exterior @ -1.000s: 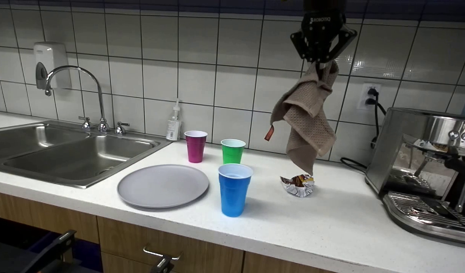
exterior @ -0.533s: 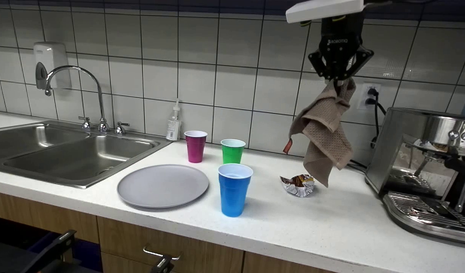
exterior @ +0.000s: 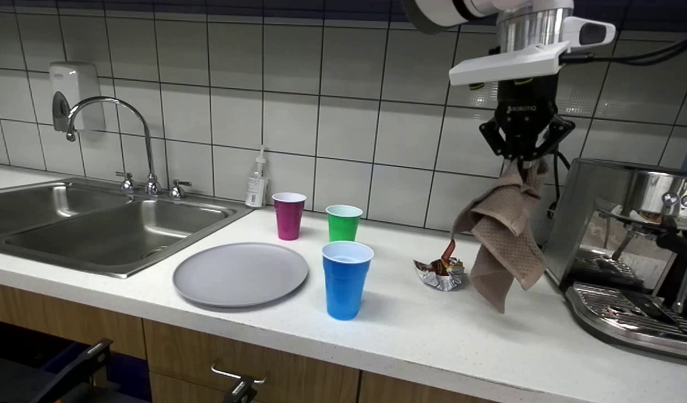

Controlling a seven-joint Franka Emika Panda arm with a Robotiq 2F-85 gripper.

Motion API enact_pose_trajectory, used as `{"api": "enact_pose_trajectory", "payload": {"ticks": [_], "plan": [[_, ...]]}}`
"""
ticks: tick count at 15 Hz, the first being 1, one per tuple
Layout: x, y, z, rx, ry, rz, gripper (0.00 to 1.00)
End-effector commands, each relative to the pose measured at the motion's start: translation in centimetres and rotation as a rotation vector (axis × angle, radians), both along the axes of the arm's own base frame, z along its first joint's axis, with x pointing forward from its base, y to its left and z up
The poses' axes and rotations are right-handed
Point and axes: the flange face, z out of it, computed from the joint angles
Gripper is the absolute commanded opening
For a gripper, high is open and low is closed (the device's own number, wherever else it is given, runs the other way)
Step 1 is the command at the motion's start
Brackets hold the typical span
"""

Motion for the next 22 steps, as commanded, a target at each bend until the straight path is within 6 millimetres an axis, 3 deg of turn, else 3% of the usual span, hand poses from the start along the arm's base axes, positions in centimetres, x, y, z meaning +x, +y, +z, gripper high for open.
{"api": "enact_pose_trajectory", "payload": {"ticks": [1, 11, 22], "plan": [[1.3, -2.2, -1.4, 0.006, 0.026, -0.046, 0.01], [2.9, -4.7, -7.0, 0.012, 0.093, -0.095, 0.01], [1.9, -5.5, -13.2, 0.052, 0.162, -0.157, 0.01]]}}
